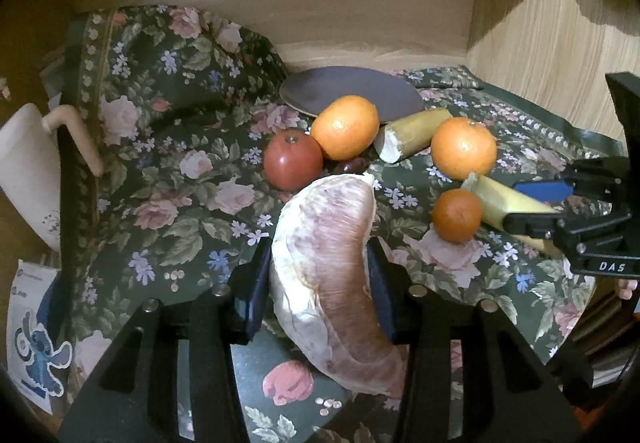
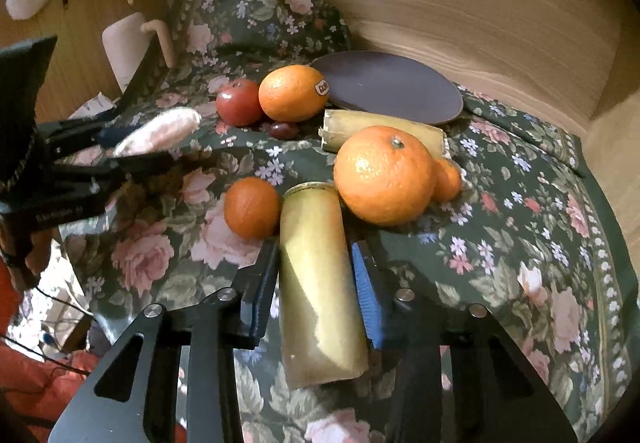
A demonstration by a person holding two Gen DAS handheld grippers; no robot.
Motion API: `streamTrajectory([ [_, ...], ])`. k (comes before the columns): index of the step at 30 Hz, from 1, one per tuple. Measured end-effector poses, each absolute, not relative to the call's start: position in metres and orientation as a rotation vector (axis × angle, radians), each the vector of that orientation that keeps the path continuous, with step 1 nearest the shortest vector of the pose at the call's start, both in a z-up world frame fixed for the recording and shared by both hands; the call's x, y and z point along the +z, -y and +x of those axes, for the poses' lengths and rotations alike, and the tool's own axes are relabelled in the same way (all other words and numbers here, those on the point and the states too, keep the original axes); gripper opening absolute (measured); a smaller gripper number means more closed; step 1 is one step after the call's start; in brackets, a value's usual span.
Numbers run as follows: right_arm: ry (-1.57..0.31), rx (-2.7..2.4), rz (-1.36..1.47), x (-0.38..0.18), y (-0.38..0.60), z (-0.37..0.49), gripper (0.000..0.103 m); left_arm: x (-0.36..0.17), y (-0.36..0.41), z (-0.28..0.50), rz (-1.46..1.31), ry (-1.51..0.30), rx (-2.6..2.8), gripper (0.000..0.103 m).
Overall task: Organize fruits
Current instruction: 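Grasp the short yellow cylinder with the right tool while the left tool holds the pomelo segment, then carry the pomelo segment and yellow cylinder onto the dark plate, opening both tools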
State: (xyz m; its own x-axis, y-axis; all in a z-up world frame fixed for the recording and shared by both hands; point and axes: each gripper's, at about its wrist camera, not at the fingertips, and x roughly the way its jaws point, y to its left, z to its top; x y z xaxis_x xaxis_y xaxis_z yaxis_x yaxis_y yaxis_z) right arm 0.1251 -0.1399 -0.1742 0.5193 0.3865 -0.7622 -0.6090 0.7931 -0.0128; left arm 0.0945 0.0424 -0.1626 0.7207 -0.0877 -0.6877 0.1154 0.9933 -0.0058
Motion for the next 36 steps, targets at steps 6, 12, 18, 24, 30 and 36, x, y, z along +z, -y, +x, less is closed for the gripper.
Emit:
streamTrajectory([
  [6,-0.904,0.630,-0.247,-0.179,0.144,0.136,0.035,-0.163,-0.041,0.091,0.028,-0.752,-0.119,0.045],
  [12,-0.851,0.588,-0.329,-0.183,0.128,0.135,0.034,-0.159,-0.042,0.091,0.008,-0.742,-0.117,0.045],
  [18,-0.820,0.568,-0.281,-0.173,0.141,0.129,0.034,-0.143,-0.043,0.093,0.009,-0.700,-0.111,0.045],
  [24,-0.732,0.542,-0.234,-0.139,0.156,0.124,0.034,-0.126,-0.040,0.097,0.013,-0.655,-0.115,0.045],
  [30,-0.649,0.498,-0.181,-0.111,0.168,0.138,0.034,-0.107,-0.035,0.103,0.022,-0.606,-0.120,0.045],
  [36,-0.590,0.475,-0.147,-0.094,0.171,0.151,0.034,-0.089,-0.029,0.118,0.043,-0.563,-0.120,0.045],
])
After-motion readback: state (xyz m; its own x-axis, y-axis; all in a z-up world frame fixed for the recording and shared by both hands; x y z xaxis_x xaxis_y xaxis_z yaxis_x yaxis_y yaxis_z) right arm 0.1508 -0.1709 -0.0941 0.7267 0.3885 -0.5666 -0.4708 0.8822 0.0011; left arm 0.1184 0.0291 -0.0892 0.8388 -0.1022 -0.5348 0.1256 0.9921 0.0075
